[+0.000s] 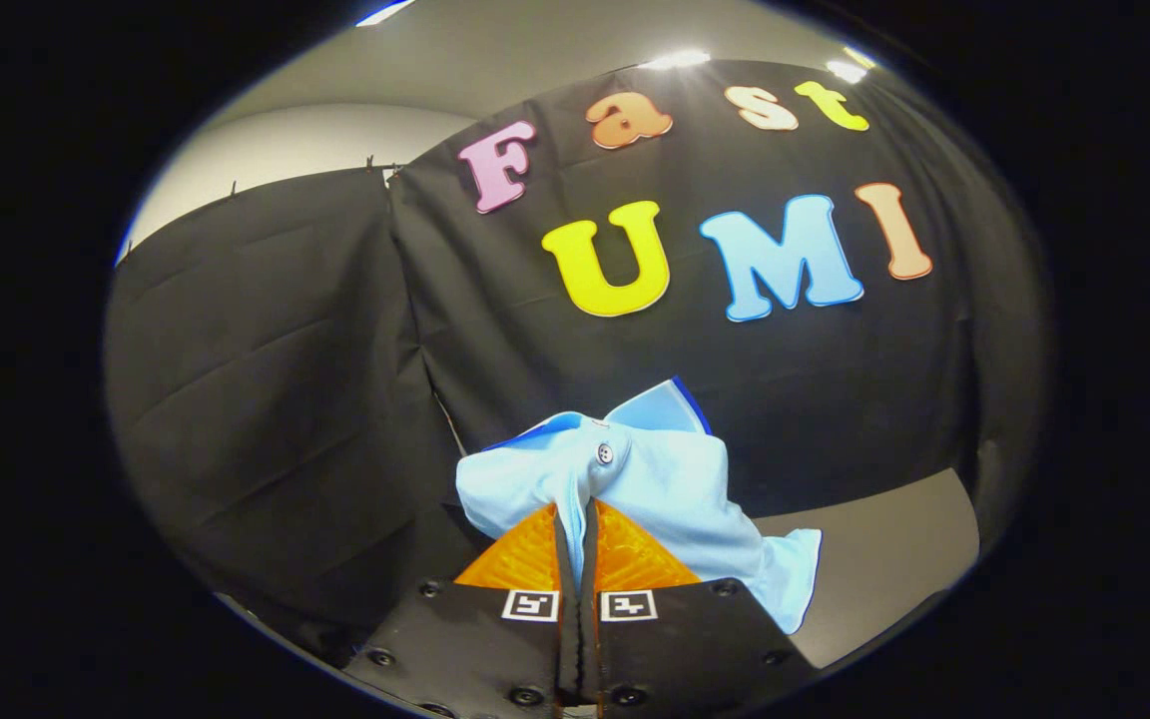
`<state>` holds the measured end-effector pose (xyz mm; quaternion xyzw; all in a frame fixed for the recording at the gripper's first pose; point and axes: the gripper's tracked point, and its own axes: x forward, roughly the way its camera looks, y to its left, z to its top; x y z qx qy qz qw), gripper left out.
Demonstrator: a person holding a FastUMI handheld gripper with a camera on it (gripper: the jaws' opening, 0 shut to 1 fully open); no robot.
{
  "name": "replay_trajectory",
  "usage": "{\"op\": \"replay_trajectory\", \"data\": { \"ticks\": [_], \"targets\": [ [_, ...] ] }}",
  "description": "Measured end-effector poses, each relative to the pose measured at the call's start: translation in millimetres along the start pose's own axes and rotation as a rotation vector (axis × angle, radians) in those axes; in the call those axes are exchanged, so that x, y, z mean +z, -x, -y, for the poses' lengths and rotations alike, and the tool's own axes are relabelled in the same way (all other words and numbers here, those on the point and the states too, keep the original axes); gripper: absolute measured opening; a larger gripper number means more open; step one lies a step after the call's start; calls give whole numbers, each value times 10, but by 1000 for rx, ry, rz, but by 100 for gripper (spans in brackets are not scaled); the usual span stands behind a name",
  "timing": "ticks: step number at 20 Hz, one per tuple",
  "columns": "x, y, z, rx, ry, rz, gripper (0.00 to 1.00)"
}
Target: Put the clothes into the washing machine and then close the washing machine lid.
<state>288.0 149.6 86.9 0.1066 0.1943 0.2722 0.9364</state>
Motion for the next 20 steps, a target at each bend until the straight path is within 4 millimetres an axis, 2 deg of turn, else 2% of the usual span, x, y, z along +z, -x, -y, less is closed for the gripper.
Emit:
{"op": "replay_trajectory", "data": {
  "ticks": [6, 10, 13, 15, 20],
  "targets": [
    [-133, -392, -807, 117, 25, -46, 1],
    [-334, -687, -1339, 184, 23, -81, 1],
    [-593, -926, -1651, 205, 25, -120, 1],
    [-738, -1074, -1779, 206, 15, -130, 1],
    [-1258, -1468, -1876, 159, 38, -186, 1]
  ]
}}
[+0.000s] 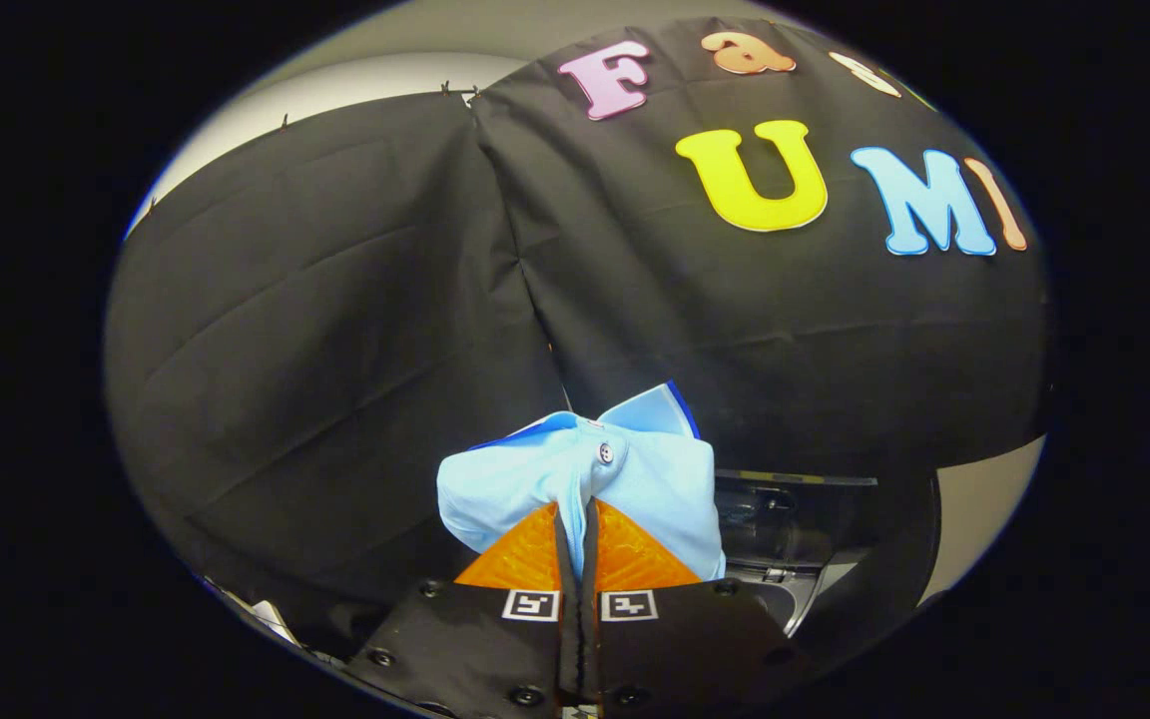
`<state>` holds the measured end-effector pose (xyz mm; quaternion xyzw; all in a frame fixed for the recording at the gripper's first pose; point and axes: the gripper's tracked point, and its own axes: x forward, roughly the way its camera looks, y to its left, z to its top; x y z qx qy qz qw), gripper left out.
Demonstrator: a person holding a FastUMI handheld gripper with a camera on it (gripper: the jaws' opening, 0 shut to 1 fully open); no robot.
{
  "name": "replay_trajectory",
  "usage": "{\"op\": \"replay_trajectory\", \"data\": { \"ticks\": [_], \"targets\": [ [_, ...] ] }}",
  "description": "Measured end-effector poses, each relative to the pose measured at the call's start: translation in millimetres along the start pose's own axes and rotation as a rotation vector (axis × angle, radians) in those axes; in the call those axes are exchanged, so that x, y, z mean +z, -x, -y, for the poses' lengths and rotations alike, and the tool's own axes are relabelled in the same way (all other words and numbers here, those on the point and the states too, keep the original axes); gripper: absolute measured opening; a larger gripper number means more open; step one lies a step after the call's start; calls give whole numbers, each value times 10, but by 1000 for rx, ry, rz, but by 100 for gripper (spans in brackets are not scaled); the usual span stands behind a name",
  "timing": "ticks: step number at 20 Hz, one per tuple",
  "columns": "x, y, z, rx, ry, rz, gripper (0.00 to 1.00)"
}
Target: Put the clothes into the washing machine and then close the washing machine lid.
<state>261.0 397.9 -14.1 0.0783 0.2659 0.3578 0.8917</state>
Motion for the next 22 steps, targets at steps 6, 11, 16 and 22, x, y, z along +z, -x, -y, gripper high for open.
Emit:
{"op": "replay_trajectory", "data": {
  "ticks": [6, 11, 16, 22],
  "targets": [
    [-526, -419, 254, -102, -1, -68, 1],
    [-1081, -700, 495, -178, 20, -150, 1],
    [-1611, -910, 769, -281, 10, -222, 1],
    [-2045, -1121, 984, -350, -6, -281, 1]
  ]
}}
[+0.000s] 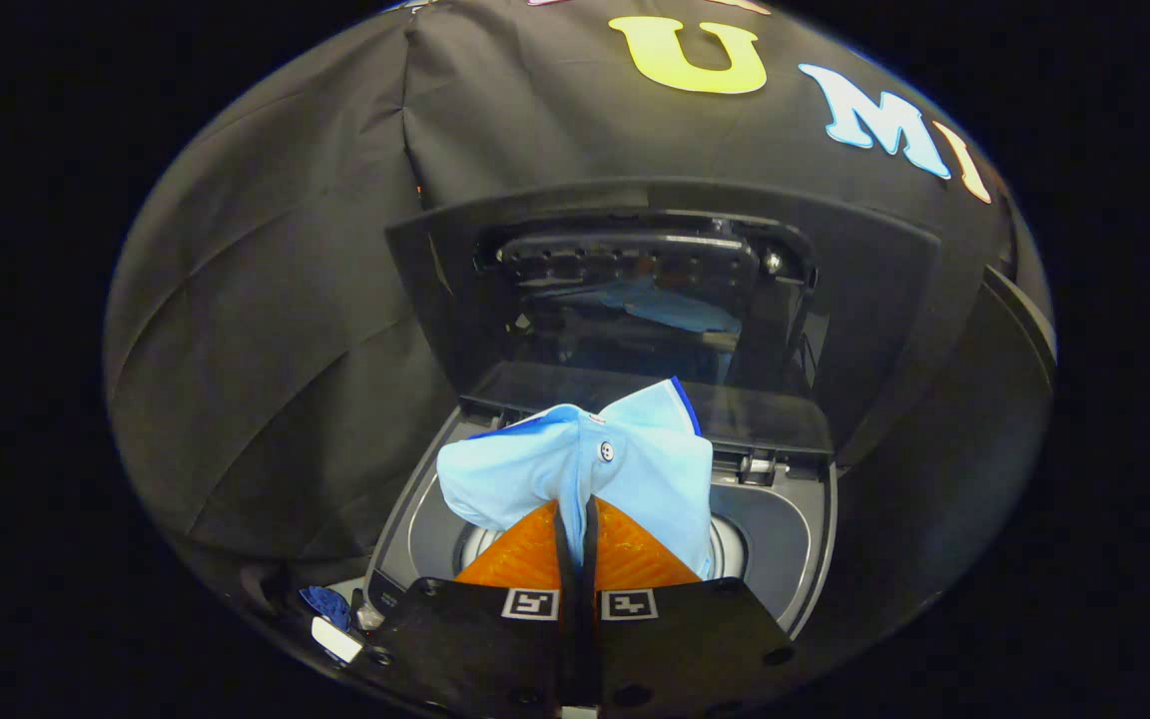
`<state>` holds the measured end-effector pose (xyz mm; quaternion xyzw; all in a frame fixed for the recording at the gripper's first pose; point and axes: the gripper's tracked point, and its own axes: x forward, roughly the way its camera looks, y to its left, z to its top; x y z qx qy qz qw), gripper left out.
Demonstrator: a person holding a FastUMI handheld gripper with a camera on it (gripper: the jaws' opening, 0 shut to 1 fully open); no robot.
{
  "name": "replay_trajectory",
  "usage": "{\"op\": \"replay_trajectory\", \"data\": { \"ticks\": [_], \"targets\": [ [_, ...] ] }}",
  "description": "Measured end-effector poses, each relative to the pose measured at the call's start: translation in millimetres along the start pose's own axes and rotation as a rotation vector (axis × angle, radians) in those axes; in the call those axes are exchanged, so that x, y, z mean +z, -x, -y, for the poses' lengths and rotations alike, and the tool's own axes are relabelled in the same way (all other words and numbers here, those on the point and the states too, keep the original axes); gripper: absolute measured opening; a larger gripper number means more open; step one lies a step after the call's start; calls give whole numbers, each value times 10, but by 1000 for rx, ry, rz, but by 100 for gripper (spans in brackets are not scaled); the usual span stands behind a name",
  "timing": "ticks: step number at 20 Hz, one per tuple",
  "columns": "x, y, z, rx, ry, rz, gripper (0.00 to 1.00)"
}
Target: Put the clothes into the washing machine and then close the washing machine lid.
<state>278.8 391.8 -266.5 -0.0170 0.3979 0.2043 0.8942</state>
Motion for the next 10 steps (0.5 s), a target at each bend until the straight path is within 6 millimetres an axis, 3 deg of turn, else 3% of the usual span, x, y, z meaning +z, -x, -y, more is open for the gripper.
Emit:
{"op": "replay_trajectory", "data": {
  "ticks": [10],
  "targets": [
    [-530, -545, 120, -126, -3, -101, 2]
  ]
}}
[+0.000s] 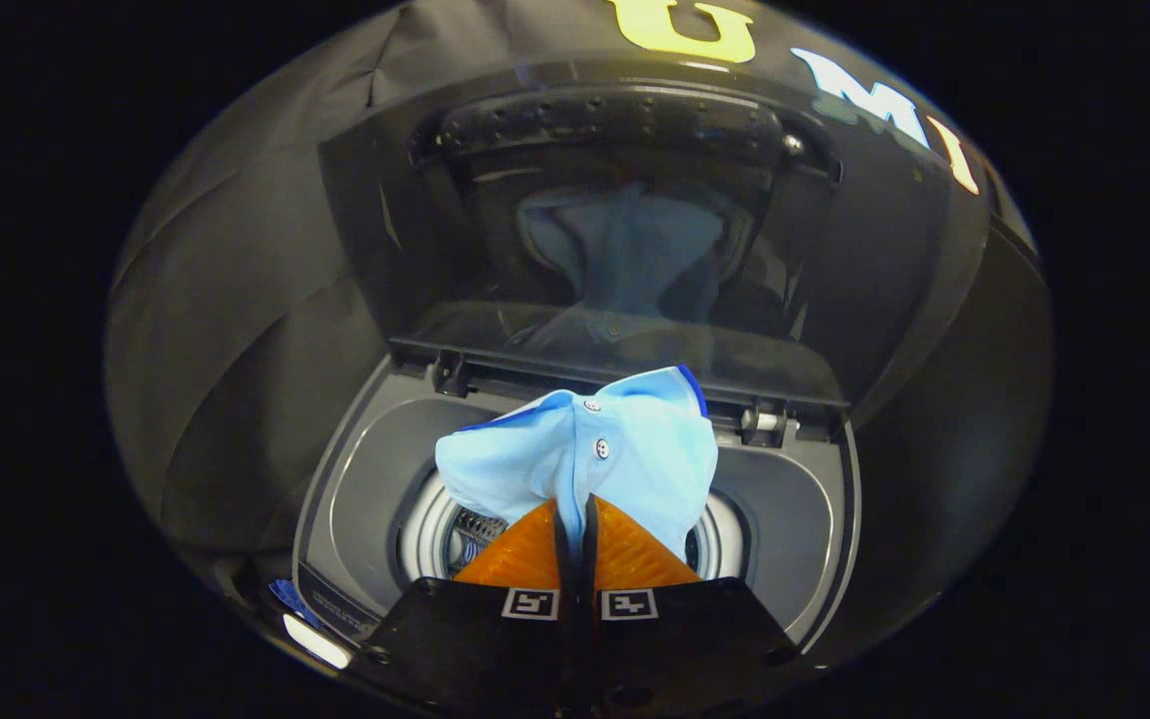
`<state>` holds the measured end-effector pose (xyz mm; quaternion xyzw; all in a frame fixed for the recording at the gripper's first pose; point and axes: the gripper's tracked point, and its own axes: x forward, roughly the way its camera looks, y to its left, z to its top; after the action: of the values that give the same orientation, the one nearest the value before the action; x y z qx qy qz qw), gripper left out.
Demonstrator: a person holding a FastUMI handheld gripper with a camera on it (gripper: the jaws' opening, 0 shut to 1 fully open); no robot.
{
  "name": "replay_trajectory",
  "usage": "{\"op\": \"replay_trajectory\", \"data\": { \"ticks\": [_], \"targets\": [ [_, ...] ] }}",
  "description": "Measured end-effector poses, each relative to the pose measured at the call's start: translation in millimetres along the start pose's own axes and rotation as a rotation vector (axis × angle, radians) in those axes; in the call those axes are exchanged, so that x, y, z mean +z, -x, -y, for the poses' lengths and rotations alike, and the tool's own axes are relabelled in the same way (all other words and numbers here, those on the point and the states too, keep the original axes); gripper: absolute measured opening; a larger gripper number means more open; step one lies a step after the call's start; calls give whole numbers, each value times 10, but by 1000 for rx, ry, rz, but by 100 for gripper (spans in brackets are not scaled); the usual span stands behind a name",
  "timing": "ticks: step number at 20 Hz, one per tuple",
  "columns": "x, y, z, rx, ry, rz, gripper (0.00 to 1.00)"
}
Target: Put the clothes into the washing machine and then close the washing machine lid.
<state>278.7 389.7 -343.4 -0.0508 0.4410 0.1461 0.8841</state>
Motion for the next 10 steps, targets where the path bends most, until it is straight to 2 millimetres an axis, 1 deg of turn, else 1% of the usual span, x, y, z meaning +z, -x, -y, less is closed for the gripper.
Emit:
{"op": "replay_trajectory", "data": {
  "ticks": [2, 5, 8, 10],
  "targets": [
    [-44, -96, 17, -27, 25, -15, 1],
    [-254, -236, 26, -62, 44, -62, 2],
    [-419, -273, 19, -79, 20, -96, 2],
    [-519, -310, 70, -89, -2, -115, 1]
  ]
}}
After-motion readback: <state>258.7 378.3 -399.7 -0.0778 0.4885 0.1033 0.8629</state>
